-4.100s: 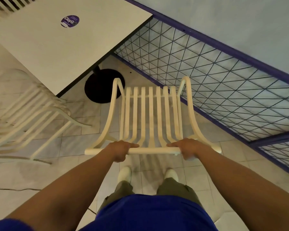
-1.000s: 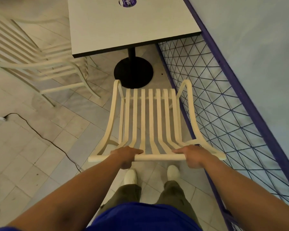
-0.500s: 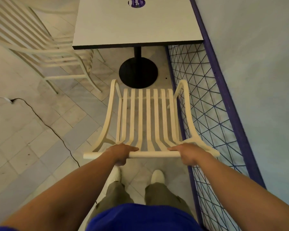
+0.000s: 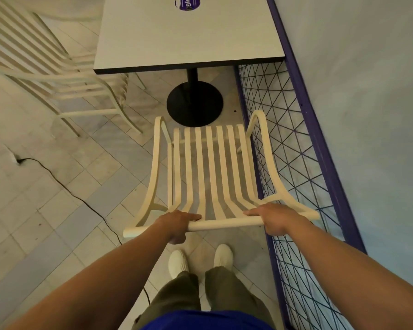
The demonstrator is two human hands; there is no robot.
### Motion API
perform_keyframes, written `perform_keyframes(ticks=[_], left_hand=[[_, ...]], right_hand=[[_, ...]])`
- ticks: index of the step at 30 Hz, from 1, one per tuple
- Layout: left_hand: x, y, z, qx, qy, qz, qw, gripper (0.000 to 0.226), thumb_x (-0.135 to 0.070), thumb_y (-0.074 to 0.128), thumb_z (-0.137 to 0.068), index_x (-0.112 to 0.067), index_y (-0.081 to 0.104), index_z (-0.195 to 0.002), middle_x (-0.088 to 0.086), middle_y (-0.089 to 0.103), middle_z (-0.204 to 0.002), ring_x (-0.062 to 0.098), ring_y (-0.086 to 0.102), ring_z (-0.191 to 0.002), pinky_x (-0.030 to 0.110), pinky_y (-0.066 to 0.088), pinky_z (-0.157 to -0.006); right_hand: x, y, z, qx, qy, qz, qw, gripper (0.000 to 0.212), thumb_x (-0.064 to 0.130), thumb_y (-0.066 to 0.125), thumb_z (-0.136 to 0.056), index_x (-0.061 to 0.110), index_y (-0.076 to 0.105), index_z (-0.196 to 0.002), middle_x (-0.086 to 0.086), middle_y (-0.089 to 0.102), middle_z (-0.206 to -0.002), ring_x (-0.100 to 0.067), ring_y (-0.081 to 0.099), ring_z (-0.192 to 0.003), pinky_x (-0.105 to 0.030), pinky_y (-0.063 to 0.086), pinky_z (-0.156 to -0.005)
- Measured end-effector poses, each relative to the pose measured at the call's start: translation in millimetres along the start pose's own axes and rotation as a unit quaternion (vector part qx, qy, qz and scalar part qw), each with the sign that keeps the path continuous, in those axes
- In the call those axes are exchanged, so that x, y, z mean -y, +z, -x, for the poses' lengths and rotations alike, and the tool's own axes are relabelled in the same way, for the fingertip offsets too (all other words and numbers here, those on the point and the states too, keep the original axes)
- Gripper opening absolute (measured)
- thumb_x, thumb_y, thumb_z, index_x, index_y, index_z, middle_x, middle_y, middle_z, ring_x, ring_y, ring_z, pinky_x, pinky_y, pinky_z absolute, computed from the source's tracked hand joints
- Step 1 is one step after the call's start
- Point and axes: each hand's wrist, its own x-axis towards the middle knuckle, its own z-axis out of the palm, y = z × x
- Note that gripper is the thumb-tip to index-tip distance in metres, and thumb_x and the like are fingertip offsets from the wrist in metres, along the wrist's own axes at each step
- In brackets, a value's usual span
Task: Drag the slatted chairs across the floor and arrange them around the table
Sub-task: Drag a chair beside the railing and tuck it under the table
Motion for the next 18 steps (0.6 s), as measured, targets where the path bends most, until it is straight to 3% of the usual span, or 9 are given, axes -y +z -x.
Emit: perform_keyframes(ticks=[7,14,18], left_hand=[[8,-9,1,0.055,0.014,0.009,0.998,0.088,-0.013,0.071,-0.089,-0.048,0.025,-0.155,-0.002,0.054,-0.138,0.022,0.057,-0.118,0.039,0.047,-0.103],[13,-2,3,0.019,0.015,0.014,1.0,0.086,-0.007,0.068,-0.092,-0.05,0.027,-0.154,-0.004,0.055,-0.139,0.021,0.058,-0.116,0.034,0.048,-0.098],[11,0,3,0.007,0.016,0.007,1.0,0.085,-0.006,0.068,-0.093,-0.048,0.028,-0.154,-0.002,0.055,-0.14,0.022,0.059,-0.117,0.034,0.048,-0.099]], right_hand=[[-5,0,-1,0.018,0.0,-0.042,0.999,0.081,0.012,0.061,-0.088,0.054,0.03,-0.15,-0.001,0.058,-0.13,-0.018,0.058,-0.098,-0.032,0.051,-0.079],[-9,-4,2,0.022,0.003,-0.021,1.0,0.083,0.01,0.061,-0.088,0.052,0.029,-0.151,-0.003,0.056,-0.131,-0.021,0.059,-0.107,-0.035,0.053,-0.089],[-7,-1,3,0.012,0.005,-0.008,1.0,0.083,0.006,0.061,-0.089,0.05,0.03,-0.152,-0.002,0.057,-0.133,-0.022,0.06,-0.108,-0.033,0.053,-0.087]])
